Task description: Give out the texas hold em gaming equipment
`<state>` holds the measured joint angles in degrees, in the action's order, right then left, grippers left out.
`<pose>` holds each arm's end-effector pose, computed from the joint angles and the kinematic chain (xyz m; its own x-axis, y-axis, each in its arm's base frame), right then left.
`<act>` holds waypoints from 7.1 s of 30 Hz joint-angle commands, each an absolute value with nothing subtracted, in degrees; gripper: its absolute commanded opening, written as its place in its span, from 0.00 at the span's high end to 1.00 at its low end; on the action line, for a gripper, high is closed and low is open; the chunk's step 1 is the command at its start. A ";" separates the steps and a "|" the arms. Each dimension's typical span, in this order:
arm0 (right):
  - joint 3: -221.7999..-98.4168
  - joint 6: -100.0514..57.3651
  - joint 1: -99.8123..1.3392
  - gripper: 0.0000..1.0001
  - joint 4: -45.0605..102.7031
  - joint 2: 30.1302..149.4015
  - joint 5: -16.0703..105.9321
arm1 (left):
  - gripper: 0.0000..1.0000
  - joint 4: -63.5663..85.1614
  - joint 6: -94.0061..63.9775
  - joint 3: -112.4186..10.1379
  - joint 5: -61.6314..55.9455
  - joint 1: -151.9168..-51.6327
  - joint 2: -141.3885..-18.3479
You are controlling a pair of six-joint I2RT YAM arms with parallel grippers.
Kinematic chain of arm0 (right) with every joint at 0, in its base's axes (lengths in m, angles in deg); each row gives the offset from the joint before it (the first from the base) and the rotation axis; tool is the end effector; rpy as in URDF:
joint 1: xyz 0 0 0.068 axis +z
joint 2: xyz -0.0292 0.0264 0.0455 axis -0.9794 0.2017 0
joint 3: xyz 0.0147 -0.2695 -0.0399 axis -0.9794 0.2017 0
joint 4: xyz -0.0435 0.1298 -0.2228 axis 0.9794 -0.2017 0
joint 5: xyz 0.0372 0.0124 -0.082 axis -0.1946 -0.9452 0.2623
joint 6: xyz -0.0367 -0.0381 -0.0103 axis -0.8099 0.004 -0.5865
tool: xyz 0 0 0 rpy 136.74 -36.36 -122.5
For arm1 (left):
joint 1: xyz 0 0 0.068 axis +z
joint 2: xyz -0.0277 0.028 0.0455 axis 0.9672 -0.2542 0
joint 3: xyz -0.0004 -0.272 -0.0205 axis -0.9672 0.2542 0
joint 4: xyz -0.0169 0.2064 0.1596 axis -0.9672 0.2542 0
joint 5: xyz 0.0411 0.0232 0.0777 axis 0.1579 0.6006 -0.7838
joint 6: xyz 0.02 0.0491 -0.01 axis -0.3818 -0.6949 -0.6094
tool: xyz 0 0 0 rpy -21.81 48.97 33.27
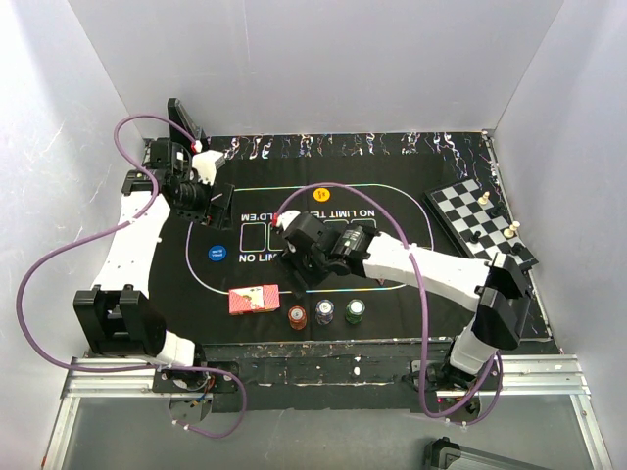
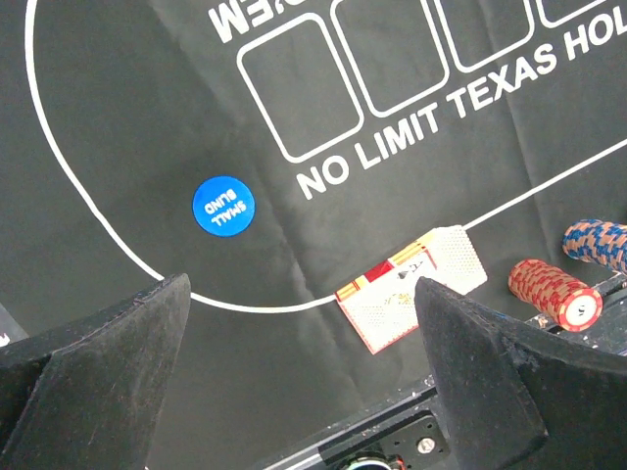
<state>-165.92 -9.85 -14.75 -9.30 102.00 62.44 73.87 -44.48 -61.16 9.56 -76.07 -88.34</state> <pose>0.1640 0.3167 0.3012 -0.5880 -0.4889 -0.6444 -0.6842 0.7256 0.0738 0.2877 -0.0165 0.3333 -0.7915 0.2984 -0.5335 0.4394 0.8844 -0.1573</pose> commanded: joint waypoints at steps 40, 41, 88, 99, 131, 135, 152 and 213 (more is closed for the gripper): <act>-159.88 -13.39 -7.08 0.27 -1.43 113.54 56.17 | 0.00 75.83 -40.92 -59.30 3.57 -75.89 -80.66; -159.88 -13.57 -7.08 0.29 -1.35 113.63 56.35 | 0.00 75.92 -40.83 -59.22 3.57 -75.89 -80.49; -162.43 -13.48 -5.59 0.60 -4.07 111.08 60.39 | 0.00 74.34 -42.50 -54.82 3.84 -75.89 -77.59; -165.59 -13.65 -5.59 0.99 -5.74 109.85 62.85 | 0.00 74.42 -42.24 -55.78 4.36 -75.80 -77.06; -222.55 -15.50 -15.70 0.99 -9.26 151.24 57.15 | 0.00 71.88 -38.55 -58.07 17.20 -63.50 -81.81; -223.60 -13.92 -16.31 0.99 -6.80 153.17 55.91 | 0.00 71.17 -37.93 -58.34 17.11 -61.92 -82.77; -224.66 -9.26 -17.37 0.82 -0.29 159.68 53.45 | 0.00 72.14 -38.28 -58.77 21.06 -60.42 -85.32; -159.89 -16.38 -9.90 0.11 -0.73 113.54 53.01 | 0.00 77.68 -41.89 -59.04 17.64 -57.43 -78.11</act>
